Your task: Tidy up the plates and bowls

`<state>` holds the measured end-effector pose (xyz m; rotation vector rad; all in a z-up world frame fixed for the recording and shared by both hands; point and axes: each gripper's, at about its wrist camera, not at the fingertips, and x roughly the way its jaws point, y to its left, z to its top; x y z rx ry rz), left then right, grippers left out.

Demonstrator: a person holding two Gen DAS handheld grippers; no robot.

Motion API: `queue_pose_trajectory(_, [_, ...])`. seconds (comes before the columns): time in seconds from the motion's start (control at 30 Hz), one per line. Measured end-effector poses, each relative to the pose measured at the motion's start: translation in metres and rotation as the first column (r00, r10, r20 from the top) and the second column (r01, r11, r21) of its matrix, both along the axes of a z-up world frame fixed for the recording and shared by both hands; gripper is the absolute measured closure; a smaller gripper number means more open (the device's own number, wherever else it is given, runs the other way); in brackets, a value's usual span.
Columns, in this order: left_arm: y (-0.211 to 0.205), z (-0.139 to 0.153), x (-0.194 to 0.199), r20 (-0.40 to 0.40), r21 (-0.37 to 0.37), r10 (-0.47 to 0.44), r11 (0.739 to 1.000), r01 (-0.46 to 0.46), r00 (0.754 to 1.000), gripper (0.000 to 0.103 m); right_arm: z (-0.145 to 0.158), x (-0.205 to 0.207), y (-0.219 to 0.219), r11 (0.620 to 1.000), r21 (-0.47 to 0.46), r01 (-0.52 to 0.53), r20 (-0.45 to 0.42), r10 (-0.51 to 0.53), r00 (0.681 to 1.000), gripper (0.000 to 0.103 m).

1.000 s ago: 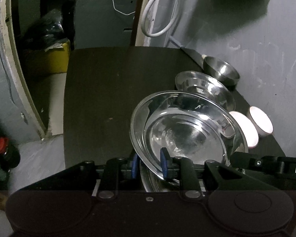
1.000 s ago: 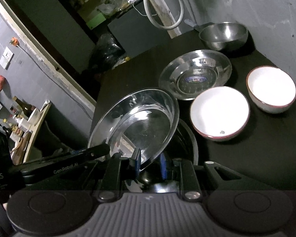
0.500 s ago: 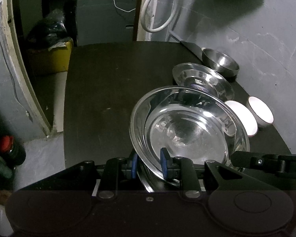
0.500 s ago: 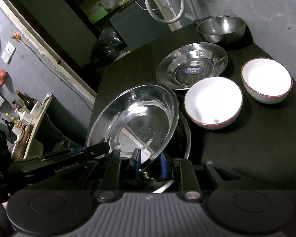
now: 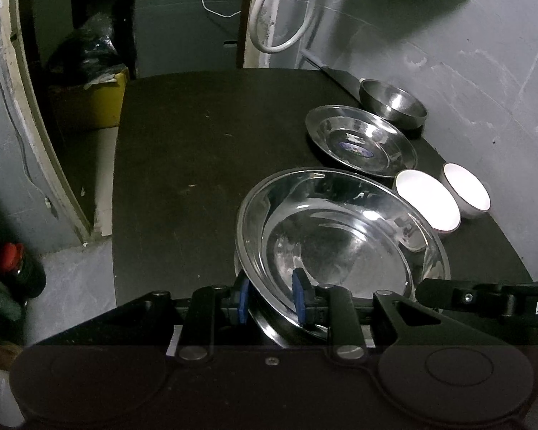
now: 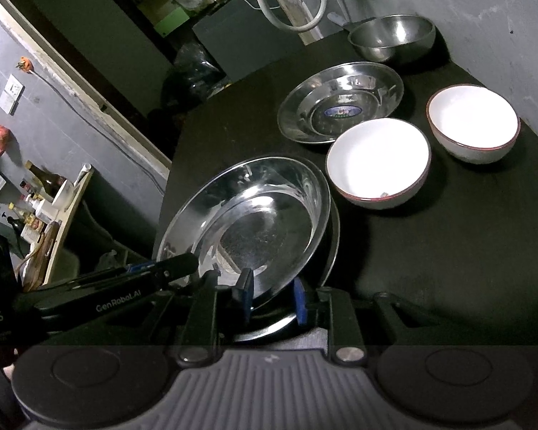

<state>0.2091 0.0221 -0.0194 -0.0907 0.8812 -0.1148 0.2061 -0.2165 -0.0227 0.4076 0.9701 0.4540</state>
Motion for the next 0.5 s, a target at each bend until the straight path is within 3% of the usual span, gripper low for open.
queue_pose_trajectory(0.3, [0.0022, -0.0005, 0.0003, -0.009, -0.018, -0.003, 1.000, 0.003, 1.000, 0.075, 0.0019, -0.0004, 0.0053, 1.000, -0.029, -0.013, -0.017, 0.012, 1.000, 0.068])
queue_pose_trajectory(0.5, [0.0069, -0.0003, 0.0013, -0.014, -0.025, 0.012, 1.000, -0.013, 1.000, 0.067, 0.0008, -0.0027, 0.0083, 0.997, -0.068, -0.023, -0.033, 0.020, 0.999, 0.058])
